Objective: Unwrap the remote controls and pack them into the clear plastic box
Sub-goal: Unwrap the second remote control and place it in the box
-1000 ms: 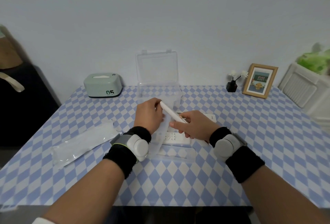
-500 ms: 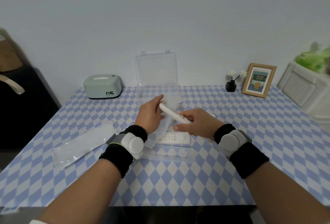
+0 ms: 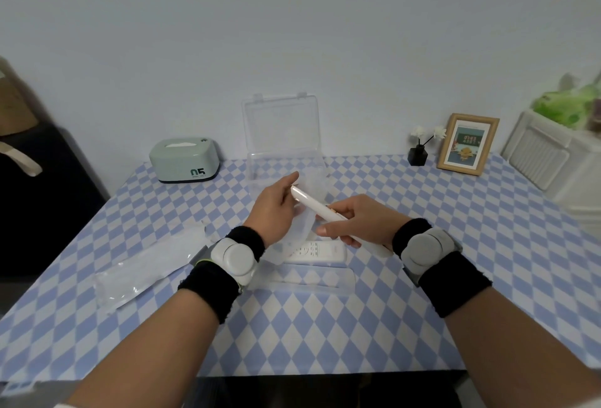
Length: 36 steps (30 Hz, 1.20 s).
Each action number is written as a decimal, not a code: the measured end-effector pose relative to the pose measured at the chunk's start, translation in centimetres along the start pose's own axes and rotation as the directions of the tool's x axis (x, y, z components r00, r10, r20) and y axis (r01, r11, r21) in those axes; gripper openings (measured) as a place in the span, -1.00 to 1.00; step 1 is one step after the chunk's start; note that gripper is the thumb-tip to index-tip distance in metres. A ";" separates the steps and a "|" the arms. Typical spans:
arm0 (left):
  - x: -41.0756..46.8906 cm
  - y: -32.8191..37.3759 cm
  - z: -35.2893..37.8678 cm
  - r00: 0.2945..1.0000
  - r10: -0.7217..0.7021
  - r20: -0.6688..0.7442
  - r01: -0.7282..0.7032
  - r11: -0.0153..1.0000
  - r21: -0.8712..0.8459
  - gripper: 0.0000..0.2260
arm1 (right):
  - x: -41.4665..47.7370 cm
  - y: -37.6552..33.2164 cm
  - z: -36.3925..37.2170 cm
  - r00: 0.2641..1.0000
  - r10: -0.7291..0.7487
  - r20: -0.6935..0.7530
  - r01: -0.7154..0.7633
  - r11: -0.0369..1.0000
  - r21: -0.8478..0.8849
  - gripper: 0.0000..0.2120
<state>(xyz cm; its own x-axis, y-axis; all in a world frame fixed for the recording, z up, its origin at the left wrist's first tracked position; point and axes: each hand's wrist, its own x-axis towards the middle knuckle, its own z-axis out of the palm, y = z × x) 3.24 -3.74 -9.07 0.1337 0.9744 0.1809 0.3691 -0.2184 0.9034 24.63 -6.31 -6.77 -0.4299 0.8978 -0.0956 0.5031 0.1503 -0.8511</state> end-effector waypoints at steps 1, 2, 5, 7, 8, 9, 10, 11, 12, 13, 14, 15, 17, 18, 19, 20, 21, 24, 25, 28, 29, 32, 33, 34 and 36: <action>0.0 0.0 -0.1 1.000 -0.019 0.011 0.019 0.999 -0.040 -0.60 | 0.0 -0.1 -0.1 1.000 0.007 0.004 -0.007 1.000 0.000 -0.56; 0.0 0.0 -0.2 0.999 -0.032 0.020 0.034 0.997 -0.068 -0.59 | -0.1 -0.1 -0.2 1.000 0.015 0.000 -0.015 1.000 -0.014 -0.56; 0.0 -0.1 -0.3 0.999 -0.048 0.024 0.050 0.993 -0.110 -0.59 | -0.3 0.0 -0.5 0.999 0.041 -0.005 -0.041 0.995 -0.090 -0.56; 0.0 0.1 -0.4 0.998 -0.058 0.011 0.059 0.987 -0.146 -0.60 | -0.4 0.1 -0.6 0.999 0.052 0.006 -0.050 0.986 -0.159 -0.55; 0.1 0.2 -0.4 0.998 -0.068 0.009 0.068 0.983 -0.173 -0.60 | -0.4 0.1 -0.5 0.999 0.051 0.003 -0.050 0.983 -0.175 -0.56; 0.1 0.4 -0.4 0.997 -0.077 0.011 0.078 0.977 -0.199 -0.60 | -0.4 0.1 -0.4 0.999 0.047 -0.013 -0.049 0.984 -0.172 -0.57; 0.1 0.5 -0.4 0.996 -0.083 0.017 0.084 0.972 -0.217 -0.60 | -0.4 0.0 -0.3 0.998 0.042 -0.043 -0.048 0.987 -0.152 -0.59; 0.1 0.6 -0.4 0.996 -0.083 0.024 0.086 0.970 -0.225 -0.60 | -0.3 0.0 -0.2 0.996 0.038 -0.082 -0.049 0.990 -0.129 -0.62; 0.1 0.7 -0.4 0.997 -0.077 0.029 0.082 0.971 -0.226 -0.60 | -0.1 -0.1 -0.1 0.992 0.034 -0.125 -0.049 0.991 -0.123 -0.65; 0.0 0.8 -0.4 0.997 -0.068 0.031 0.074 0.972 -0.222 -0.59 | 0.0 -0.1 0.0 0.985 0.025 -0.169 -0.051 0.988 -0.149 -0.67; -0.2 1.0 -0.3 0.998 -0.059 0.029 0.064 0.975 -0.213 -0.58 | 0.1 -0.1 0.2 0.976 0.008 -0.220 -0.053 0.978 -0.201 -0.67; -0.2 1.2 -0.2 0.999 -0.048 0.018 0.051 0.980 -0.193 -0.58 | 0.2 -0.2 0.6 0.962 -0.014 -0.273 -0.059 0.964 -0.258 -0.64; -0.3 1.5 0.0 1.000 -0.018 -0.023 0.016 0.995 -0.100 -0.56 | 0.3 -0.4 1.5 0.926 -0.043 -0.375 -0.086 0.943 -0.322 -0.56; -0.3 1.7 0.1 0.999 -0.002 -0.047 0.000 0.999 -0.037 -0.55 | 0.3 -0.5 2.0 0.909 -0.046 -0.415 -0.101 0.941 -0.324 -0.53; -0.3 1.9 0.1 0.998 0.014 -0.069 -0.012 0.999 0.032 -0.54 | 0.3 -0.6 2.6 0.893 -0.040 -0.449 -0.114 0.944 -0.311 -0.51; -0.3 2.0 0.1 0.995 0.035 -0.089 -0.025 0.994 0.104 -0.53 | 0.2 -0.7 3.1 0.877 -0.029 -0.479 -0.124 0.951 -0.285 -0.51; -0.4 2.1 0.1 0.993 0.061 -0.105 -0.041 0.983 0.180 -0.52 | 0.2 -0.9 3.6 0.862 -0.014 -0.507 -0.135 0.957 -0.256 -0.49; -0.7 2.5 0.2 0.983 0.121 -0.137 -0.056 0.915 0.400 -0.49 | 0.0 -1.2 4.7 0.807 0.035 -0.590 -0.212 0.949 -0.233 -0.43; -1.0 2.6 0.4 0.981 0.129 -0.146 -0.053 0.896 0.441 -0.48 | 0.0 -1.3 5.1 0.786 0.039 -0.617 -0.252 0.932 -0.262 -0.41; -1.4 2.9 1.1 0.968 0.156 -0.195 -0.057 0.897 0.439 -0.51 | 0.3 -1.8 6.2 0.731 0.003 -0.682 -0.406 0.805 -0.432 -0.38; -1.6 3.0 1.4 0.961 0.169 -0.217 -0.064 0.905 0.420 -0.56 | 0.4 -2.0 6.4 0.725 -0.007 -0.689 -0.432 0.774 -0.462 -0.38; -2.0 3.2 1.5 0.948 0.152 -0.281 -0.054 0.944 0.326 -0.64 | 0.6 -2.2 5.9 0.804 0.061 -0.592 -0.335 0.869 -0.364 -0.38; -2.1 3.1 1.4 0.952 0.114 -0.286 -0.033 0.962 0.271 -0.63 | 0.6 -2.2 5.6 0.842 0.098 -0.531 -0.264 0.933 -0.246 -0.41; -2.1 3.0 1.1 0.956 0.080 -0.283 -0.017 0.975 0.221 -0.63 | 0.5 -2.4 5.4 0.874 0.121 -0.471 -0.204 0.970 -0.129 -0.44; -2.0 2.8 0.7 0.960 0.077 -0.271 -0.019 0.978 0.210 -0.74 | 0.2 -2.7 5.4 0.903 0.123 -0.410 -0.129 0.992 0.014 -0.48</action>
<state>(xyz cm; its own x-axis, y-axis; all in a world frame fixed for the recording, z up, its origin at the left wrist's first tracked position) 4.65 -6.31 -7.18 -0.0926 0.9328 0.3483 0.5514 -0.2432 0.7980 19.10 -8.79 -7.29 -0.0186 0.9996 0.0205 0.5441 0.0273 -0.8386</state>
